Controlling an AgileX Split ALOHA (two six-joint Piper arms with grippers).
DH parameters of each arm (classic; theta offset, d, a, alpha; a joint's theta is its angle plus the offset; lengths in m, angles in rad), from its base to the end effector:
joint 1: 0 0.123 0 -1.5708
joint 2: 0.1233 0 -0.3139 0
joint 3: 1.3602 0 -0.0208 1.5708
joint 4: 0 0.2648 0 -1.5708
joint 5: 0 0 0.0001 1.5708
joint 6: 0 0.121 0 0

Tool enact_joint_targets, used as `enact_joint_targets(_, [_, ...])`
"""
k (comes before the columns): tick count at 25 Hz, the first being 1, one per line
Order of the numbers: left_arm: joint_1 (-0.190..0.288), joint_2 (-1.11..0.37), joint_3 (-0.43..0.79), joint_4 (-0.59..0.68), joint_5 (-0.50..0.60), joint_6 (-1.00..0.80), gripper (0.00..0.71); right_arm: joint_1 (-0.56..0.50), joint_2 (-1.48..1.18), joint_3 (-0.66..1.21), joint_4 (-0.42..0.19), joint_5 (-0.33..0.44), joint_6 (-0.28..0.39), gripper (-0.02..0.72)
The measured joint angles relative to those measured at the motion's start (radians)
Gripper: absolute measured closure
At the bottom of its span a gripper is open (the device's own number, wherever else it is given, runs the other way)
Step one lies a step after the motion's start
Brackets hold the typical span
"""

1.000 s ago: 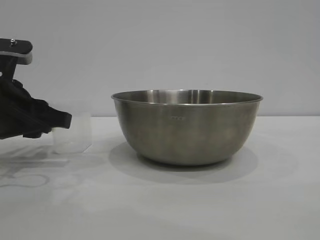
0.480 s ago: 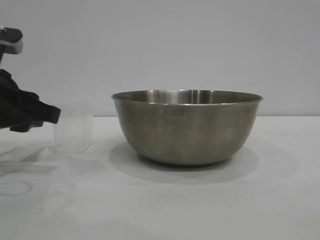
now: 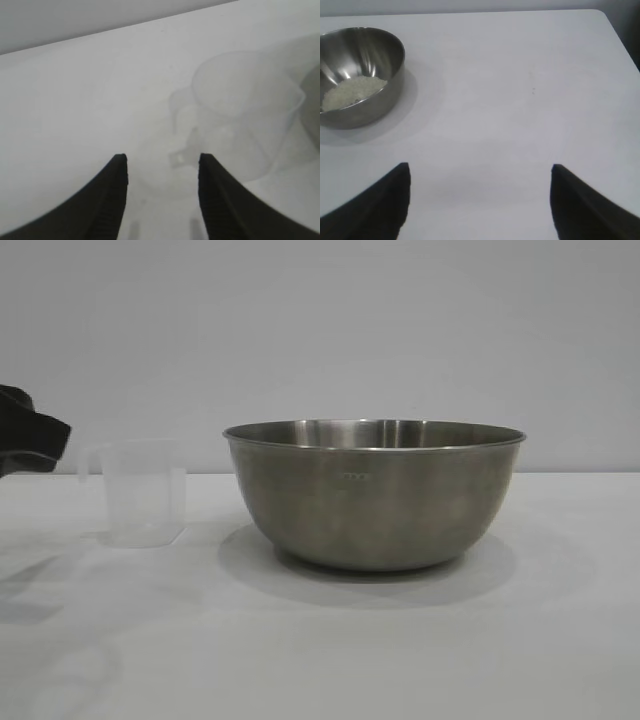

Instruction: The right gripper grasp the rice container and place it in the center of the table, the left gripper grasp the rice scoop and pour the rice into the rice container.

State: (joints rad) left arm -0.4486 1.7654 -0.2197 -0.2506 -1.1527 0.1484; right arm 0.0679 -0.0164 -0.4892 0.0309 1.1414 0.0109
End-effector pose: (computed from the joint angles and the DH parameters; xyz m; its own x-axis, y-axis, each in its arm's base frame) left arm 0.2465 -0.0882 0.1235 -0.2709 0.1788 -0.9459 0.2408 0.9639 0.1133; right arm -0.0012 0.0033 0.2586 -0.5221 -0.0117 -0.8528 -0.0793 0.9962 0.0349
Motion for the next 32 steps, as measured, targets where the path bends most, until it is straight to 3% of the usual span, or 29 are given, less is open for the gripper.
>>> enact_joint_targets(10, [0.000,-0.138,0.058,0.152,0.000,-0.102,0.395,0.000,0.000,0.000,0.000,0.000,0.000,0.171])
enact_joint_targets(16, [0.000,-0.141,0.060,0.148,0.020,-0.104,0.395,0.000,0.000,0.000,0.000,0.000,0.000,0.171])
enact_joint_targets(23, [0.000,-0.206,0.060,0.136,0.226,-0.025,0.395,0.000,0.000,0.000,0.000,0.000,0.000,0.171])
enact_joint_targets(26, [0.000,-0.247,0.057,0.069,0.334,0.015,0.395,0.000,0.000,0.000,0.000,0.000,0.000,0.171])
enact_joint_targets(32, [0.000,-0.336,-0.016,-0.010,0.676,0.126,0.395,0.000,0.000,0.000,0.000,0.000,0.000,0.171])
